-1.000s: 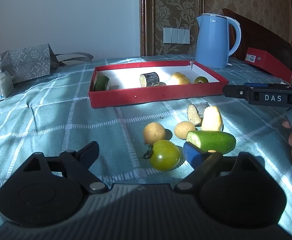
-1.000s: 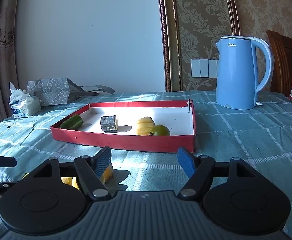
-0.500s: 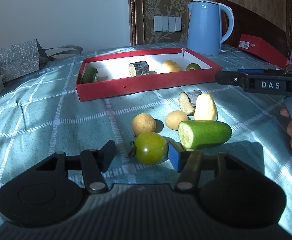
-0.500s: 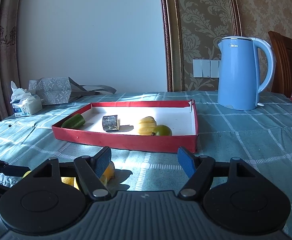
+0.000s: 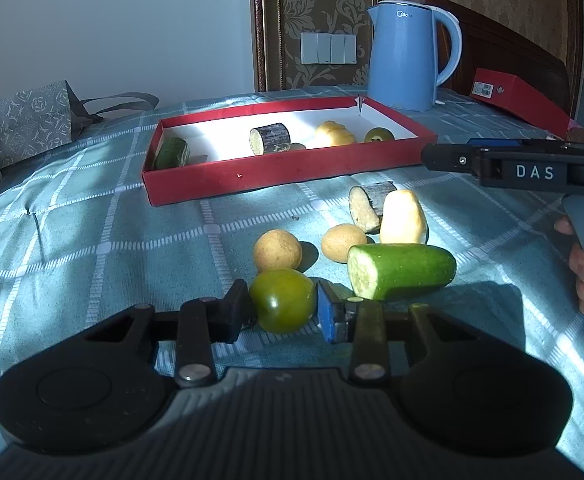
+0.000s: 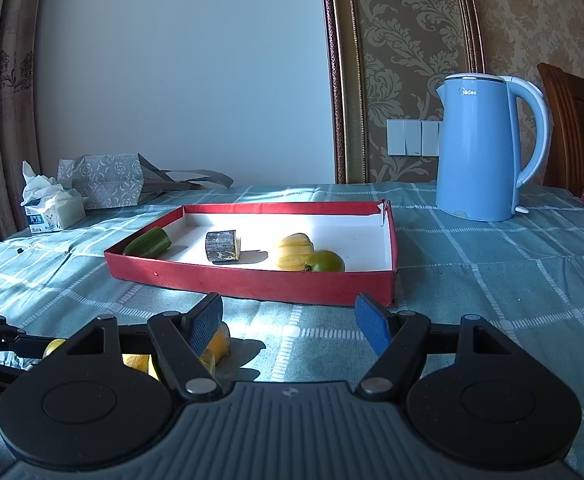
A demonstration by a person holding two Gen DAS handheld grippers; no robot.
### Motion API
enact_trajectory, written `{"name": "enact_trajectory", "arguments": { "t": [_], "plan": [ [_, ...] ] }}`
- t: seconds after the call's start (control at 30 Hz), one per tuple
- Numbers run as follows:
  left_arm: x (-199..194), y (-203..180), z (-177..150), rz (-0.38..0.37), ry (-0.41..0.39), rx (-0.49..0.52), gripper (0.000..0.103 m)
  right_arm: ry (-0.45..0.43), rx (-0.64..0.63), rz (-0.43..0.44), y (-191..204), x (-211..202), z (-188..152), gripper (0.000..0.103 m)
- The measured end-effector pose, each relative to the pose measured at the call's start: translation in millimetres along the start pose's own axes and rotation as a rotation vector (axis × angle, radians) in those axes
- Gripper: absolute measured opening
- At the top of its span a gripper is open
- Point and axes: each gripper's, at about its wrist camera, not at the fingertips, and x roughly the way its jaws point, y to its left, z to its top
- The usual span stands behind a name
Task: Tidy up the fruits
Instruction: 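Lift the green tomato with the left tool while the right tool grasps the light green zucchini piece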
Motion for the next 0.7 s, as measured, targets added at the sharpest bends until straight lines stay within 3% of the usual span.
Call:
{"name": "enact_trajectory", "arguments": {
  "t": [0.33,0.43,0.53,0.63,0.7],
  "plan": [
    [-7.1,19.6,-1.3,0.022,-0.027,-0.115,0.033,0.008,0.025,0.009,-3.1,-0.3,0.0,0.073],
    [-8.2,26.2,-0.9,0.035,-0.031,-0.148,0.033,0.003,0.013,0.095,-0.3,-5.5,0.4,0.073],
    [-8.3,31.1,-1.1,0.040,-0.029,-0.171,0.033,0.019,-0.095,0.190,16.5,-12.7,-2.1,0.073],
    [-9.0,29.8,-1.0,0.031,-0.030,-0.165,0.033,0.070,-0.251,0.228,36.4,-17.0,-11.8,0.073],
    [-9.5,27.9,-0.9,0.027,-0.032,-0.155,0.033,0.066,-0.281,0.245,42.0,-20.8,-13.7,0.073]
  ]
}}
